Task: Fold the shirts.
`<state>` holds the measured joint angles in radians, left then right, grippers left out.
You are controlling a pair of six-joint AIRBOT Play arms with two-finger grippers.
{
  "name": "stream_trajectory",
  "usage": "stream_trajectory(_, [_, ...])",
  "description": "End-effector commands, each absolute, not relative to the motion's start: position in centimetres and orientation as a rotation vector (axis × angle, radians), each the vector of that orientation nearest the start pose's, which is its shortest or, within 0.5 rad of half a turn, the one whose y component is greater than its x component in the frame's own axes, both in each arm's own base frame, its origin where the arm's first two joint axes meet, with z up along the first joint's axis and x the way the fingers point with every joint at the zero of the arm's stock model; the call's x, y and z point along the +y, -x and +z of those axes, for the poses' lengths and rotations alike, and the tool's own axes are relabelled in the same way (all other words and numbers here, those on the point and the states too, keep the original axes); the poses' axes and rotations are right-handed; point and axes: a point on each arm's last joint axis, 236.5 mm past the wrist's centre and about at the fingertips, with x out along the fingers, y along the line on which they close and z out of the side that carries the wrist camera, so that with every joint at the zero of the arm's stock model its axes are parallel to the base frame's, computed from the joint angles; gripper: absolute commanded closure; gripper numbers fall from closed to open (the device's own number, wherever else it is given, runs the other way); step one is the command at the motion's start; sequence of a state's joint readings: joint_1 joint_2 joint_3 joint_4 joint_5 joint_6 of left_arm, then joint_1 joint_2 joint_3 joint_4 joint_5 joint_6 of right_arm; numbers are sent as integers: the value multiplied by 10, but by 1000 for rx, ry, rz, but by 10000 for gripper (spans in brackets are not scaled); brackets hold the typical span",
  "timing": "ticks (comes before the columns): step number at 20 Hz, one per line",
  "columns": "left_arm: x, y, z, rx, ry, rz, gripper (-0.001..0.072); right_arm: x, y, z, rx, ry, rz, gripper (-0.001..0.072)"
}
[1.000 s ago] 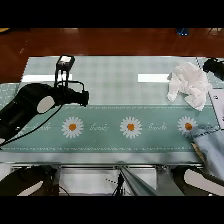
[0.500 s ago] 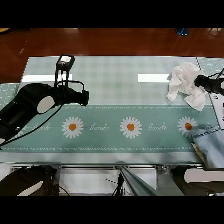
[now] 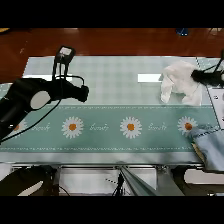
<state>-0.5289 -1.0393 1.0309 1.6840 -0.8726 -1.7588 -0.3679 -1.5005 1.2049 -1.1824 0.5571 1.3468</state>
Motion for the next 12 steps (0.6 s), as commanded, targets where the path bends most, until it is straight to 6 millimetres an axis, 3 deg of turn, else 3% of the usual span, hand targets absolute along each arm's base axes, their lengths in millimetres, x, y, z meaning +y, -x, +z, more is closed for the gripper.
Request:
stream_trajectory(1, [-190,-368,141,760,-147,-380,-4,-105,-505,143,560,-290,-34,677])
stream_trajectory(3, [-192,-371,190,677,-117,-386,-4,-68,-488,248,361,-296,95,678])
stream_trajectory(5, [-188,-366,239,598,-88,-391,-5,-33,-453,347,143,-356,205,678])
stream_trajectory(7, [-180,-354,283,525,-61,-394,-4,-2,-412,416,0,-385,305,678])
stream_trajectory(10, [-166,-330,336,419,-23,-402,-5,38,-352,478,-131,-416,442,678])
stream_trajectory(12, [-157,-315,352,383,-9,-404,-5,64,-323,489,-132,-412,533,678])
